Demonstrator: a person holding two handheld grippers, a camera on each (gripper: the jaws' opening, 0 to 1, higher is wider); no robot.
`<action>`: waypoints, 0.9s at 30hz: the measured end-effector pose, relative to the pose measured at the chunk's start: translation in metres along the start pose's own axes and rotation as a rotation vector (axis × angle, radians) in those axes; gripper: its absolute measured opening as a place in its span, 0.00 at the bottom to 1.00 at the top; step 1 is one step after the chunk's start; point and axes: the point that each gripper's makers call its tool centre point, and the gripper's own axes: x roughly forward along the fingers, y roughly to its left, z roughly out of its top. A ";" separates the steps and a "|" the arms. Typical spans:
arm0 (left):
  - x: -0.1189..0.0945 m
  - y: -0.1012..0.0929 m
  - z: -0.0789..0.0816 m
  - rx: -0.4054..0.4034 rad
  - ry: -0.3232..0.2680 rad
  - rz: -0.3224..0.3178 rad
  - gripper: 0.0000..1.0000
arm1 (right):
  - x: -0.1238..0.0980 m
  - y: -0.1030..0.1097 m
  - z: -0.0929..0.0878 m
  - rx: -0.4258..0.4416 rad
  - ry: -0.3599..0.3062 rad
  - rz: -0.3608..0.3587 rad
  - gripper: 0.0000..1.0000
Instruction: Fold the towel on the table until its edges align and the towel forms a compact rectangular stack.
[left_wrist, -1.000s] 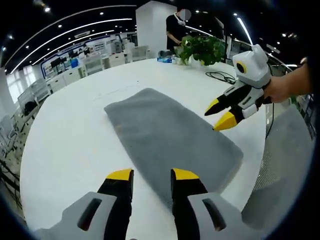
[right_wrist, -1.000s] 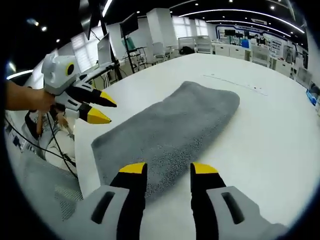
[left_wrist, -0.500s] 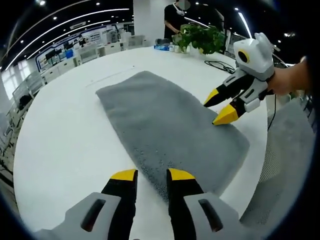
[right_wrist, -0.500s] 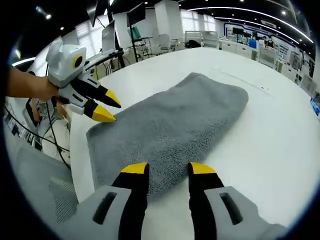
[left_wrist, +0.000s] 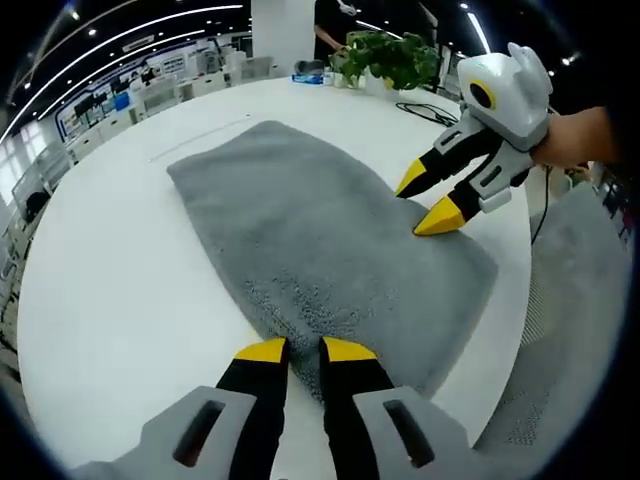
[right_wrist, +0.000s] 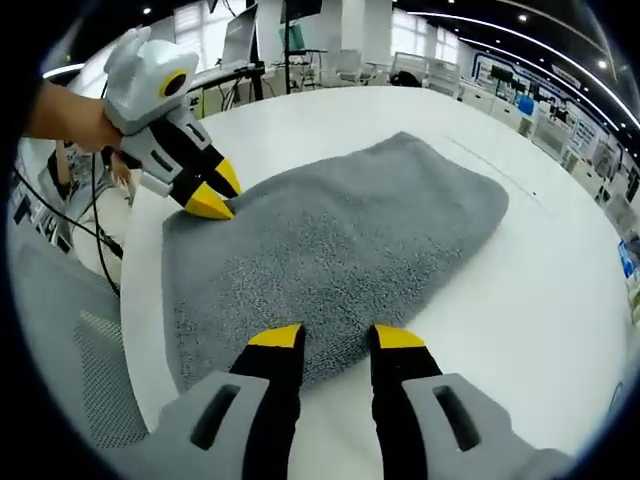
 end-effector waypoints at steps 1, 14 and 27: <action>0.001 -0.001 0.000 0.000 0.000 0.000 0.12 | -0.001 -0.001 -0.001 0.002 0.002 0.002 0.24; 0.014 -0.034 0.015 -0.004 -0.011 -0.003 0.12 | -0.024 -0.011 -0.030 0.004 -0.010 -0.002 0.23; 0.030 -0.073 0.033 0.033 0.005 -0.034 0.12 | -0.051 -0.028 -0.063 0.019 -0.010 -0.016 0.23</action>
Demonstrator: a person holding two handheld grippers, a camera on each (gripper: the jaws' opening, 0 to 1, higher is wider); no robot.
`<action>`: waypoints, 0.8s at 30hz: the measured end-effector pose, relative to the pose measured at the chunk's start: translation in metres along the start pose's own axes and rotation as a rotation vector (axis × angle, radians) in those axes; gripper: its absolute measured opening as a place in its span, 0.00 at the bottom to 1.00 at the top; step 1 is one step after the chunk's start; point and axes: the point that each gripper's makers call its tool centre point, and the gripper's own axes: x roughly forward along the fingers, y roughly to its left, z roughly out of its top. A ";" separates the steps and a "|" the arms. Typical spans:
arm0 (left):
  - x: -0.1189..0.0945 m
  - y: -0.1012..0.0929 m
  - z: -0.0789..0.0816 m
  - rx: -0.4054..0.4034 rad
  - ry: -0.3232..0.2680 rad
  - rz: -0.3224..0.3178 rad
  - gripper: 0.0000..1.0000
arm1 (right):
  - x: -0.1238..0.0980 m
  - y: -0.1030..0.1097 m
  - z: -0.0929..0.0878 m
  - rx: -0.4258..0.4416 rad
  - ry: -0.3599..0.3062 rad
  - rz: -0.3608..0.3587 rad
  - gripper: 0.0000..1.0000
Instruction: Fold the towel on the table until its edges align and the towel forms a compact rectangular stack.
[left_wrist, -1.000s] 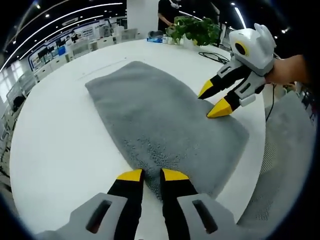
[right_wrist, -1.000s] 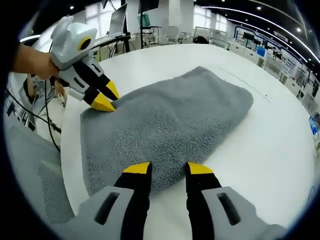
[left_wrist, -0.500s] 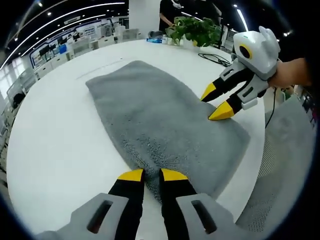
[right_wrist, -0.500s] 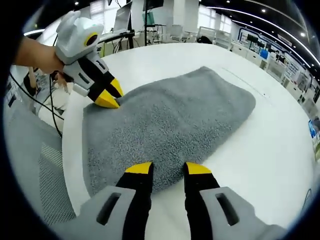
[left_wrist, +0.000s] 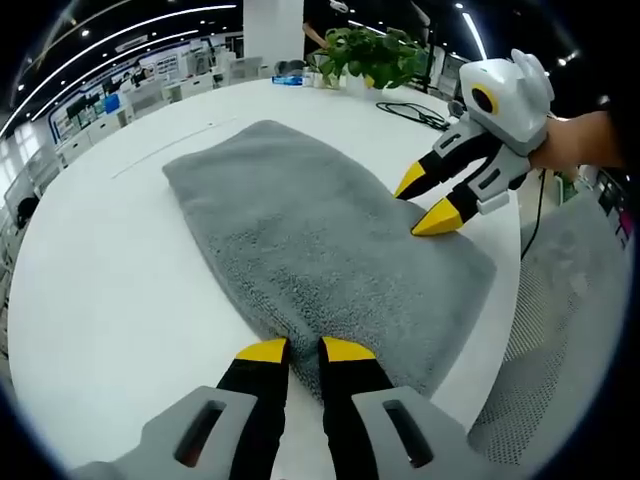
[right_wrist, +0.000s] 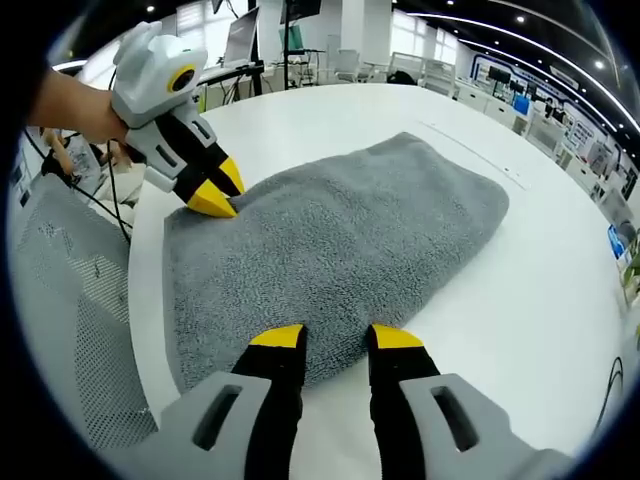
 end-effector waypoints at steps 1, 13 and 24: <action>0.001 -0.003 0.001 0.008 0.004 -0.003 0.12 | -0.002 -0.001 -0.003 -0.001 0.001 -0.001 0.23; 0.012 -0.028 0.013 0.023 0.006 -0.011 0.12 | -0.021 -0.011 -0.021 -0.002 0.008 -0.005 0.24; 0.022 -0.044 0.025 0.044 0.013 -0.025 0.12 | -0.037 -0.019 -0.034 -0.011 0.009 -0.018 0.23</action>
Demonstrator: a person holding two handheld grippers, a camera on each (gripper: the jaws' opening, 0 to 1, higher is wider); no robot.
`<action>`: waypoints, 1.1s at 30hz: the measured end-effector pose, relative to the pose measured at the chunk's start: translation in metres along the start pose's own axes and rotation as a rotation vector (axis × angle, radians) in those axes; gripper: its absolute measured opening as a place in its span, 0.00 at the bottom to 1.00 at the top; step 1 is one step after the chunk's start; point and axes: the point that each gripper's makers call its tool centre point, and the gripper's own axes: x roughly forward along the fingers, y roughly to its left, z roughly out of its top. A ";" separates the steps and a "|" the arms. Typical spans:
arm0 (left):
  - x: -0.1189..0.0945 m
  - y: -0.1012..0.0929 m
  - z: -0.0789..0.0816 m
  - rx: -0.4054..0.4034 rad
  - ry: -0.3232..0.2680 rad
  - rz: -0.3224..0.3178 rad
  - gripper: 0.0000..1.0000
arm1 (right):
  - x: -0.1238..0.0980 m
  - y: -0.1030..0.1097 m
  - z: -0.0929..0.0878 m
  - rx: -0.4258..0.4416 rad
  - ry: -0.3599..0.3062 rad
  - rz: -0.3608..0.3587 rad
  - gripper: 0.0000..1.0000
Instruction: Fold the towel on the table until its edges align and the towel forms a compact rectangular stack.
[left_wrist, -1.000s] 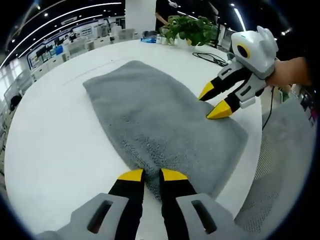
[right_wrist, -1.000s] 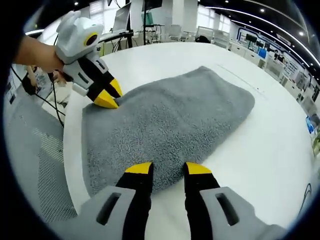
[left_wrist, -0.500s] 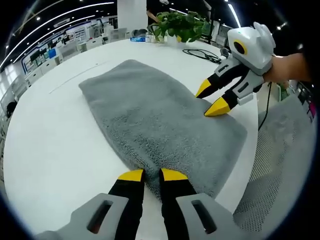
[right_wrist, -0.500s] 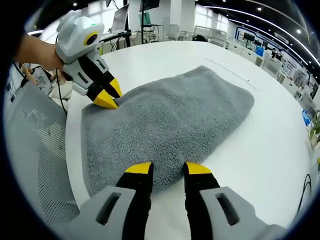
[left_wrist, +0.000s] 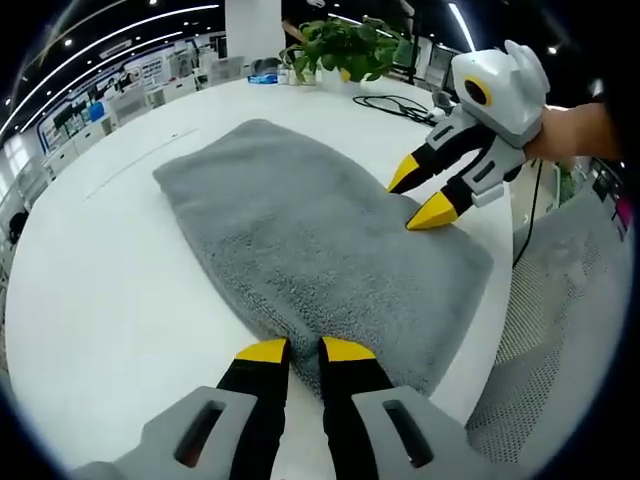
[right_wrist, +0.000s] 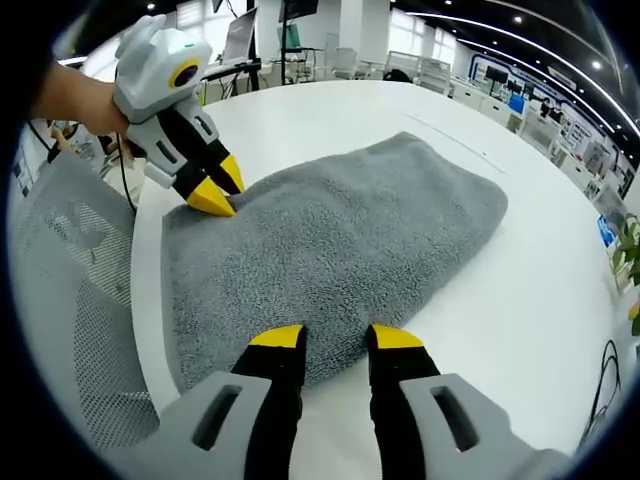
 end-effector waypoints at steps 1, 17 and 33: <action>0.001 -0.001 0.001 0.003 -0.001 -0.001 0.12 | -0.001 -0.001 -0.001 0.002 -0.001 -0.001 0.23; 0.003 -0.006 0.008 0.007 -0.013 0.035 0.17 | -0.004 -0.013 -0.009 -0.021 -0.024 0.003 0.24; 0.006 -0.019 0.014 0.091 0.011 0.044 0.26 | -0.010 -0.009 -0.003 0.000 -0.034 -0.057 0.25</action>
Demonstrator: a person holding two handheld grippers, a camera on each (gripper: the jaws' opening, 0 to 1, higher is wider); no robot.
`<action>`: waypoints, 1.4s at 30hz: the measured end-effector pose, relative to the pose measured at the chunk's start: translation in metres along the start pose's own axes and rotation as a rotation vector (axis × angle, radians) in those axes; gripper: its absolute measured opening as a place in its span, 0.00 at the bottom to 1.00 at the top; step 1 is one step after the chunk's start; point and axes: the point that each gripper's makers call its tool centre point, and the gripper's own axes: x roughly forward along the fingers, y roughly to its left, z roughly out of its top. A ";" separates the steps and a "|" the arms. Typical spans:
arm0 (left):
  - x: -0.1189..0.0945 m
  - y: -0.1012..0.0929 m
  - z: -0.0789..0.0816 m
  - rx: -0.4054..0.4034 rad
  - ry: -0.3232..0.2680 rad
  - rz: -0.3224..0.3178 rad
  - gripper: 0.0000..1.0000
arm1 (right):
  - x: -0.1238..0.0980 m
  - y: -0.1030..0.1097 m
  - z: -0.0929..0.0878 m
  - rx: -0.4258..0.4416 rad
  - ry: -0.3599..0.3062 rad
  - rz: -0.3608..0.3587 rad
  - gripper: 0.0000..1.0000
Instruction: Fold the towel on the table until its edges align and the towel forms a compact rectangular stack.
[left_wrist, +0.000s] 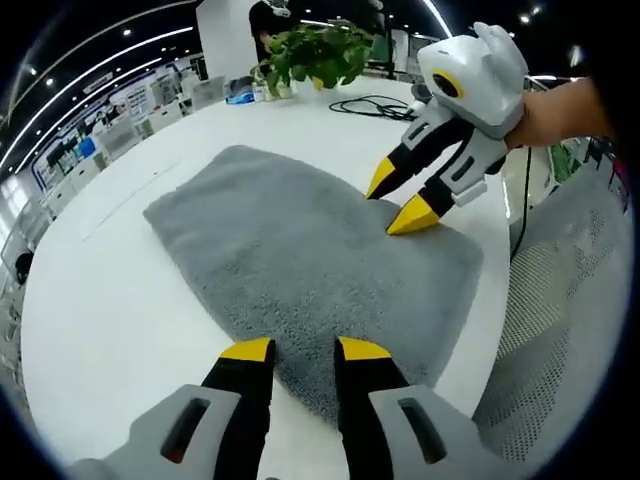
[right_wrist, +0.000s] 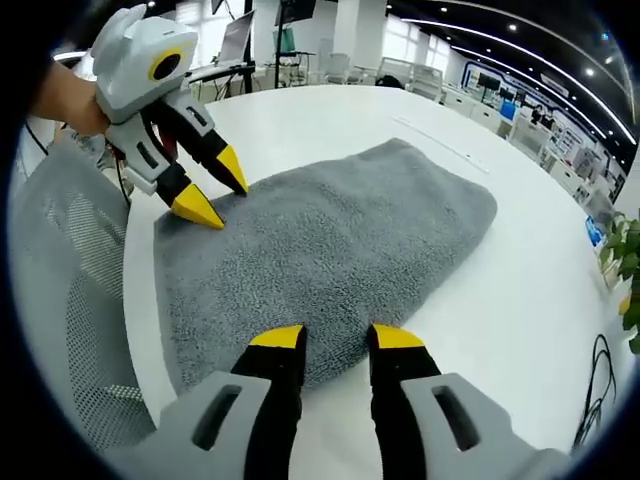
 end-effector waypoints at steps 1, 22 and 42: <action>0.000 0.002 0.002 -0.005 0.000 0.006 0.27 | 0.000 0.000 0.000 0.005 -0.004 -0.003 0.25; -0.031 -0.026 0.009 0.257 -0.117 -0.119 0.31 | -0.028 0.028 0.022 -0.055 -0.152 0.085 0.34; -0.033 -0.053 -0.022 0.347 -0.061 -0.193 0.34 | -0.028 0.080 0.001 -0.199 -0.114 0.245 0.39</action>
